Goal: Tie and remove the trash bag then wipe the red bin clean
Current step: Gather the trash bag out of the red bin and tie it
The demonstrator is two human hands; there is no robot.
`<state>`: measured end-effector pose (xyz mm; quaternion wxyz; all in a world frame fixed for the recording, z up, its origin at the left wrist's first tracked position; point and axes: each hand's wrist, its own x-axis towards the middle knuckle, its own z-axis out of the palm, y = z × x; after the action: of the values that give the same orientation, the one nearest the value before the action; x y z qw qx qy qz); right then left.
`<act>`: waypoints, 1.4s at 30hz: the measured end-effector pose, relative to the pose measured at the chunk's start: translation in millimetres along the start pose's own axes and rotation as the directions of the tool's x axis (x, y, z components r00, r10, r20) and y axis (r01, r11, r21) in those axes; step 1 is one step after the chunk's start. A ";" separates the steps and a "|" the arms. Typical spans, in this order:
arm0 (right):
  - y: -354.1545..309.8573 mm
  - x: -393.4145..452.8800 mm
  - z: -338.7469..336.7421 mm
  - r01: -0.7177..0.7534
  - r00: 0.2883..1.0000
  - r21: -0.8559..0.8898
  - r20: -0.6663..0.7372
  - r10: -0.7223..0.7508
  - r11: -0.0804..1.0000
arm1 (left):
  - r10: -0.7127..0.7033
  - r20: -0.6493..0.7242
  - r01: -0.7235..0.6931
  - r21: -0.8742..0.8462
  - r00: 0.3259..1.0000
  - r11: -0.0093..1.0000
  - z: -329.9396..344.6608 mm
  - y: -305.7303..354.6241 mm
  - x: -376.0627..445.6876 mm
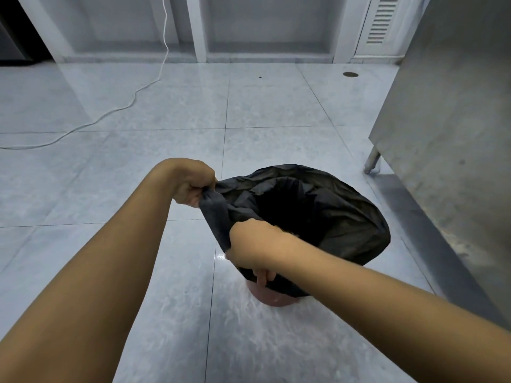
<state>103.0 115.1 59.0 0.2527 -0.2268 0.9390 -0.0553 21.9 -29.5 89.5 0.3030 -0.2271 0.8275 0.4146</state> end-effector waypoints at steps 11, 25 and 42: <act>-16.7 -18.4 8.4 0.090 0.992 -0.279 -0.061 -0.111 0.956 | 0.116 -0.059 -0.117 -0.018 0.991 0.993 -5.6 -14.3 11.8; 90.9 6.7 -120.2 -0.063 0.874 0.236 -0.455 0.167 0.970 | 0.599 -0.201 -0.605 0.036 0.775 0.795 -15.3 -19.0 9.3; 187.1 -3.6 -134.9 0.121 0.628 0.445 -0.726 0.278 0.887 | 0.571 -0.426 -0.611 0.053 0.701 0.790 -28.2 -20.7 17.0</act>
<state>-36.1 282.0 136.6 -0.1269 -0.0727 0.9242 -0.3528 14.0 -66.2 79.8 -0.0424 -0.0468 0.8813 0.4684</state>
